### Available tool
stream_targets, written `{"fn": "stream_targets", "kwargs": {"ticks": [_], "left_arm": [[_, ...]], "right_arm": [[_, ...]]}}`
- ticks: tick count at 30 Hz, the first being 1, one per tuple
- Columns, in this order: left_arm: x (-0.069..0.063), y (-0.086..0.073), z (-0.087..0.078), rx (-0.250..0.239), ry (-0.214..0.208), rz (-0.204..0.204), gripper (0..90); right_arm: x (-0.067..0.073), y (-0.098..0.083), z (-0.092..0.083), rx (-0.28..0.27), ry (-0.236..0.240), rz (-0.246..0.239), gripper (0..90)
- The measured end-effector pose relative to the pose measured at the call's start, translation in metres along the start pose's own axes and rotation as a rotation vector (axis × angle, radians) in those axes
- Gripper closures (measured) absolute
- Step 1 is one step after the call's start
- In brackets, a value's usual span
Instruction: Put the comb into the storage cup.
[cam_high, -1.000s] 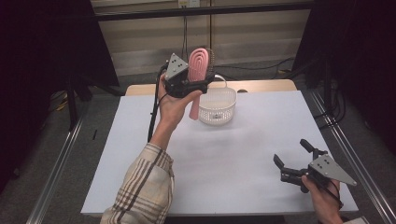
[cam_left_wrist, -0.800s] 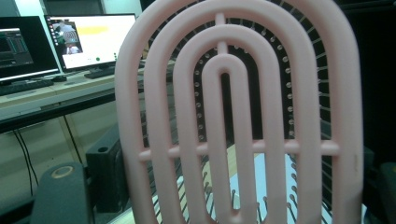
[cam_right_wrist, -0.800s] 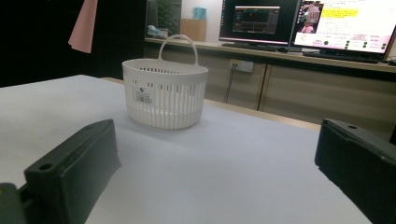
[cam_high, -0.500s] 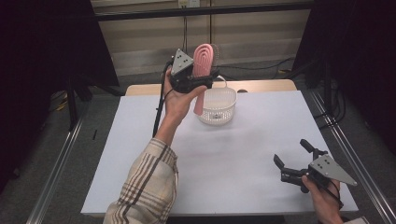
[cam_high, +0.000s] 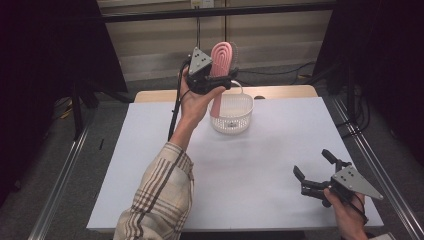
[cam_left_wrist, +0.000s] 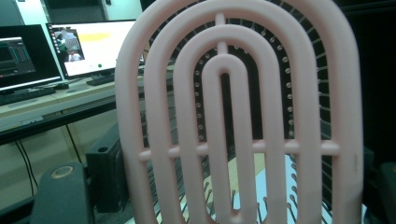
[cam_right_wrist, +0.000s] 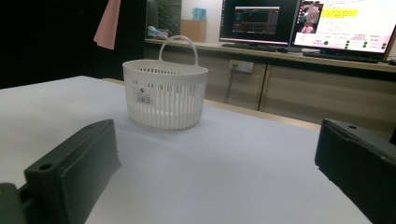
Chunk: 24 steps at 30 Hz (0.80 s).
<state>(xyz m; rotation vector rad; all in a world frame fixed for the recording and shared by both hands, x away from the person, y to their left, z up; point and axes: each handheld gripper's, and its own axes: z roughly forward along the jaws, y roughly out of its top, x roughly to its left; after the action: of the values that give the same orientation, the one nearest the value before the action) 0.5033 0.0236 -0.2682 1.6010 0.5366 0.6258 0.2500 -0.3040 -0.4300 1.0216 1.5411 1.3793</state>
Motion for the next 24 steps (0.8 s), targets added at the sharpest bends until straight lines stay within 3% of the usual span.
{"fn": "stream_targets", "kwargs": {"ticks": [24], "left_arm": [[0.007, -0.013, 0.022, -0.020, 0.033, -0.009, 21.0]], "right_arm": [[0.000, 0.000, -0.001, 0.001, 0.002, 0.001, 0.0]]}}
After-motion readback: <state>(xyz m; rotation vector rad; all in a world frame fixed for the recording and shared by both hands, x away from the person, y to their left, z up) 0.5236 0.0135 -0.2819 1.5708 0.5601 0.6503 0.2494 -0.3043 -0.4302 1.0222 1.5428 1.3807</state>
